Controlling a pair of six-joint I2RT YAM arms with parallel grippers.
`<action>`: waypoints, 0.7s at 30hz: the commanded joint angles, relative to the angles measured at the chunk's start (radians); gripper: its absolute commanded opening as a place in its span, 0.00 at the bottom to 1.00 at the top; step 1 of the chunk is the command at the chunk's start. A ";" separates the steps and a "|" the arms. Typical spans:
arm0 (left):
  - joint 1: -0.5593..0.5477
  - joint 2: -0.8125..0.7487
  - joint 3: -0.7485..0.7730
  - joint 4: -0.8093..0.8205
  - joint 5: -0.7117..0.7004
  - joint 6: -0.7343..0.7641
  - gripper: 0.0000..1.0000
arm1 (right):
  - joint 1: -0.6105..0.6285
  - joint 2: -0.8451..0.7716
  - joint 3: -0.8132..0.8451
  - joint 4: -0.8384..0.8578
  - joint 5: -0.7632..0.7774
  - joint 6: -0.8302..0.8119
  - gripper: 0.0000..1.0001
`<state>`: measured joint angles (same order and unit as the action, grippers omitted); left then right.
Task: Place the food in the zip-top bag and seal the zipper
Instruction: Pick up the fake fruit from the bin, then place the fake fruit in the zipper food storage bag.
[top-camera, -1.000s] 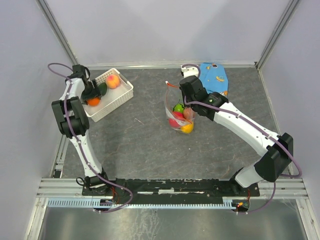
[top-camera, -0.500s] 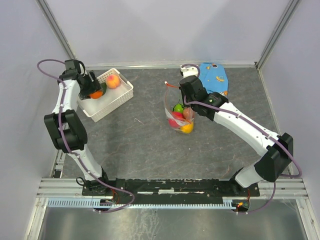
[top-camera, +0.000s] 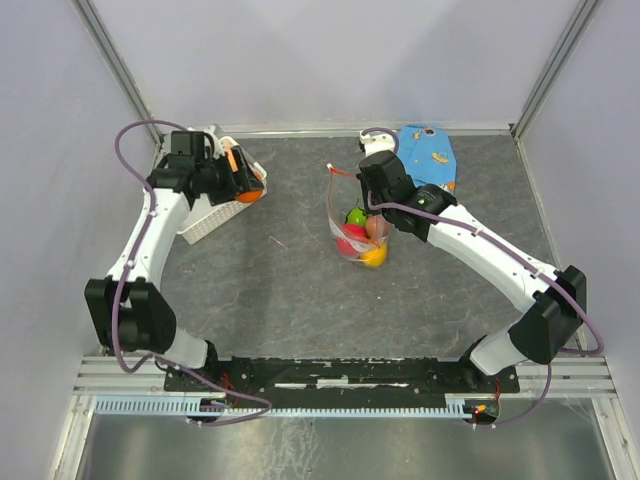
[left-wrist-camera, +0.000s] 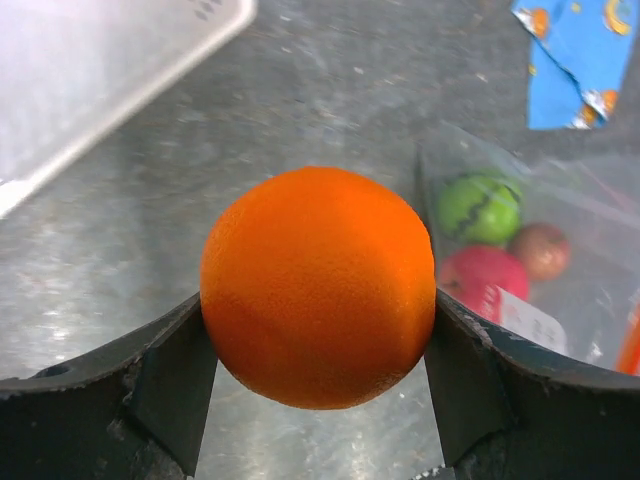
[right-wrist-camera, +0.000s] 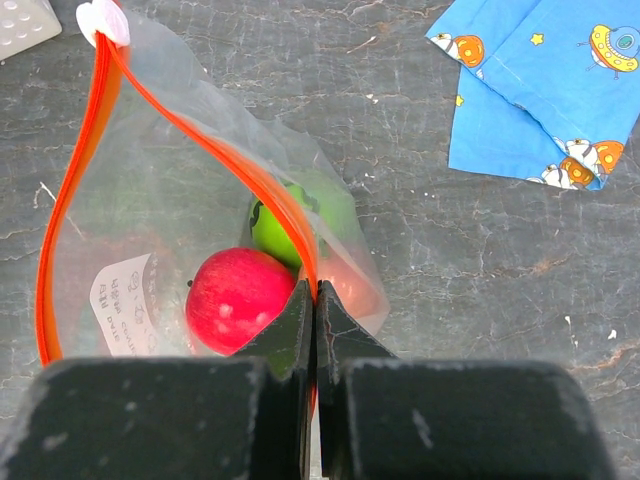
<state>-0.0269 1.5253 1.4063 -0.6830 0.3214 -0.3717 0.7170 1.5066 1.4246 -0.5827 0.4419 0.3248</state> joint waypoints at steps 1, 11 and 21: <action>-0.083 -0.140 -0.068 0.102 0.046 -0.101 0.44 | 0.001 -0.016 0.028 0.029 -0.022 -0.001 0.02; -0.235 -0.345 -0.233 0.322 0.095 -0.189 0.45 | 0.008 -0.006 0.046 0.017 -0.058 0.021 0.02; -0.403 -0.361 -0.250 0.544 0.122 -0.129 0.45 | 0.016 -0.032 0.045 0.010 -0.108 0.020 0.02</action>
<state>-0.3660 1.1809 1.1481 -0.3103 0.4095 -0.5190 0.7261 1.5066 1.4250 -0.5842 0.3614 0.3359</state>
